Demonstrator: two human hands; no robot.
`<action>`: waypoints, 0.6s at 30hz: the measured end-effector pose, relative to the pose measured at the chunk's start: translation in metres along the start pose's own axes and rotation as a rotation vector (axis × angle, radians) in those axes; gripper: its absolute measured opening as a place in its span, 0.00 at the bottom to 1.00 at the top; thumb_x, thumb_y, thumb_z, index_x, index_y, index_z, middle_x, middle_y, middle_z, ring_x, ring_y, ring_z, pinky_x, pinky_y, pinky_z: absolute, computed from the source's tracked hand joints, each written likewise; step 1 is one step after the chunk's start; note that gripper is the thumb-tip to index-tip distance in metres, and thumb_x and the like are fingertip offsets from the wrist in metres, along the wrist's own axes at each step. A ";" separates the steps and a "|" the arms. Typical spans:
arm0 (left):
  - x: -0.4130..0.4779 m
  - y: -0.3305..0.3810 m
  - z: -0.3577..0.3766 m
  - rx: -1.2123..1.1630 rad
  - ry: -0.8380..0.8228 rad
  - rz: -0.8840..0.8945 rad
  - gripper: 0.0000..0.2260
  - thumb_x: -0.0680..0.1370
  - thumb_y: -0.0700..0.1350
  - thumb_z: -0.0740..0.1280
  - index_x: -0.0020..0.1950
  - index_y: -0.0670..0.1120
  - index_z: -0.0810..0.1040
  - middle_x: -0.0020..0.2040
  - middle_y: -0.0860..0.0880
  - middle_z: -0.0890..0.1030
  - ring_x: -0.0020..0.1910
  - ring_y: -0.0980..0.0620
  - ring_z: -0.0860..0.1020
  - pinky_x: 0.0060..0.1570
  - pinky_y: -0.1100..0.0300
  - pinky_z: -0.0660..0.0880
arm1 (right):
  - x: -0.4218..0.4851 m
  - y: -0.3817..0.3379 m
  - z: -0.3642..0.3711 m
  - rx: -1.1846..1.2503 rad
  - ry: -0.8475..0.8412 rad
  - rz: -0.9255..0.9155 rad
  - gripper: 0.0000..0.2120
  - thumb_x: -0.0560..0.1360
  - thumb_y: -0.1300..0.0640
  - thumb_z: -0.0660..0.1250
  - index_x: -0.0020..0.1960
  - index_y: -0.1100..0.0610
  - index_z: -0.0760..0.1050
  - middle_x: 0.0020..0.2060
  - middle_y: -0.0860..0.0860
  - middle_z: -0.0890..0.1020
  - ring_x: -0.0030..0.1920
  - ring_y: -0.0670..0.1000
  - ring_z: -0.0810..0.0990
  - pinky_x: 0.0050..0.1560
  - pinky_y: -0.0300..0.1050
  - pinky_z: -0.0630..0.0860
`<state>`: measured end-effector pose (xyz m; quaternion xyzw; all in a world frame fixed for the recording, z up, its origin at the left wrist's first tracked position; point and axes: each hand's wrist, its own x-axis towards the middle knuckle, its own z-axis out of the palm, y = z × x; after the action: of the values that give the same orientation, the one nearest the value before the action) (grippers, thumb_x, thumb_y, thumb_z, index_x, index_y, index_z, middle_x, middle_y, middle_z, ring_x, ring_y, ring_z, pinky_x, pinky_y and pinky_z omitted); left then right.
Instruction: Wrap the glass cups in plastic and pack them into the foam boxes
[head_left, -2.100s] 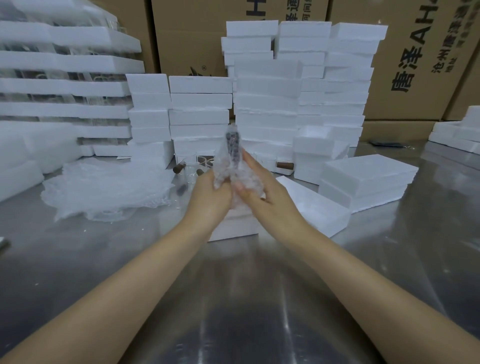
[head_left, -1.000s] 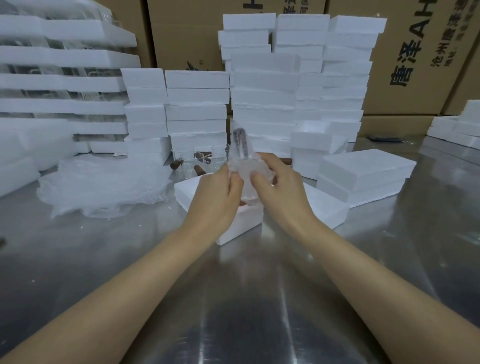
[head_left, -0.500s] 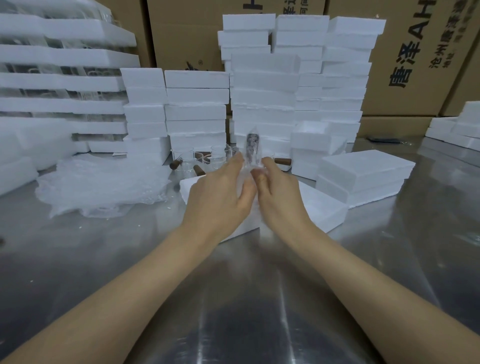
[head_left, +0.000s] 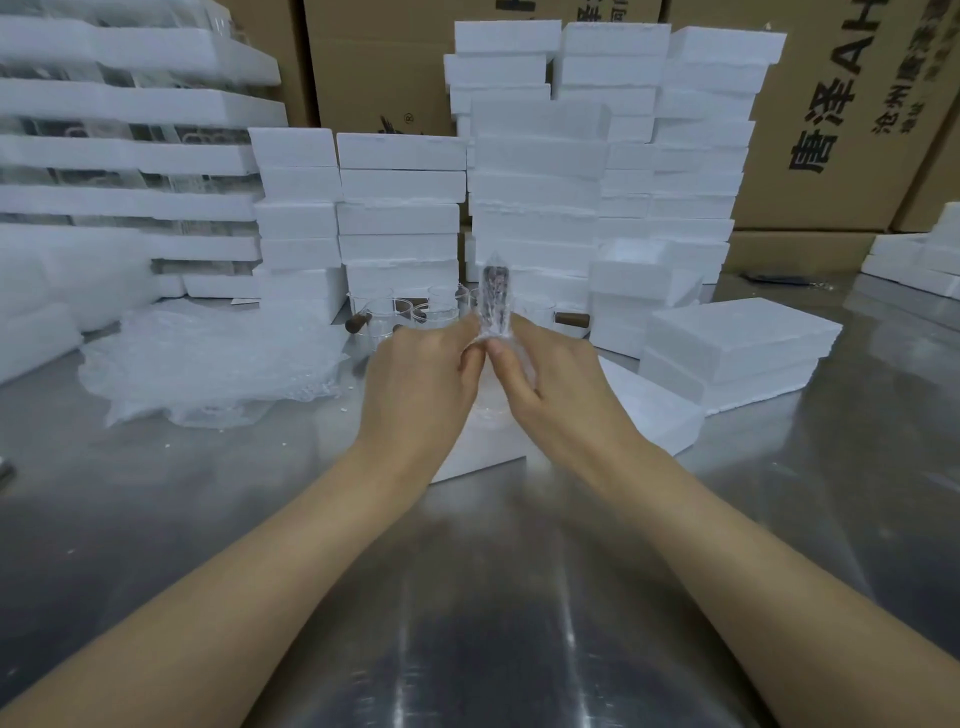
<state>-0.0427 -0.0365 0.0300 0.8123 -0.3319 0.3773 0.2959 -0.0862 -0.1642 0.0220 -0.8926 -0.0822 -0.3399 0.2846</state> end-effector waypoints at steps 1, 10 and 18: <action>-0.001 0.000 0.001 0.038 -0.018 -0.022 0.05 0.76 0.37 0.66 0.42 0.39 0.80 0.27 0.39 0.76 0.28 0.37 0.73 0.30 0.53 0.68 | 0.000 0.001 0.001 -0.018 0.010 -0.014 0.12 0.81 0.50 0.57 0.47 0.56 0.74 0.33 0.44 0.74 0.36 0.47 0.71 0.37 0.40 0.62; -0.006 0.000 0.008 -0.032 -0.088 -0.033 0.09 0.74 0.43 0.63 0.50 0.46 0.82 0.28 0.51 0.73 0.33 0.44 0.76 0.32 0.56 0.68 | 0.001 0.008 0.002 0.165 0.165 0.112 0.21 0.78 0.54 0.64 0.26 0.52 0.70 0.22 0.48 0.59 0.26 0.46 0.58 0.29 0.41 0.57; -0.011 0.013 0.019 -0.582 -0.262 -0.398 0.26 0.82 0.55 0.56 0.78 0.49 0.57 0.71 0.57 0.70 0.65 0.68 0.65 0.57 0.80 0.58 | 0.006 0.011 -0.001 0.401 0.382 0.279 0.19 0.72 0.59 0.67 0.29 0.51 0.60 0.21 0.43 0.63 0.26 0.43 0.59 0.27 0.34 0.57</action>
<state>-0.0503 -0.0551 0.0136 0.7843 -0.2960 0.0953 0.5369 -0.0787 -0.1742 0.0219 -0.7413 0.0304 -0.4362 0.5092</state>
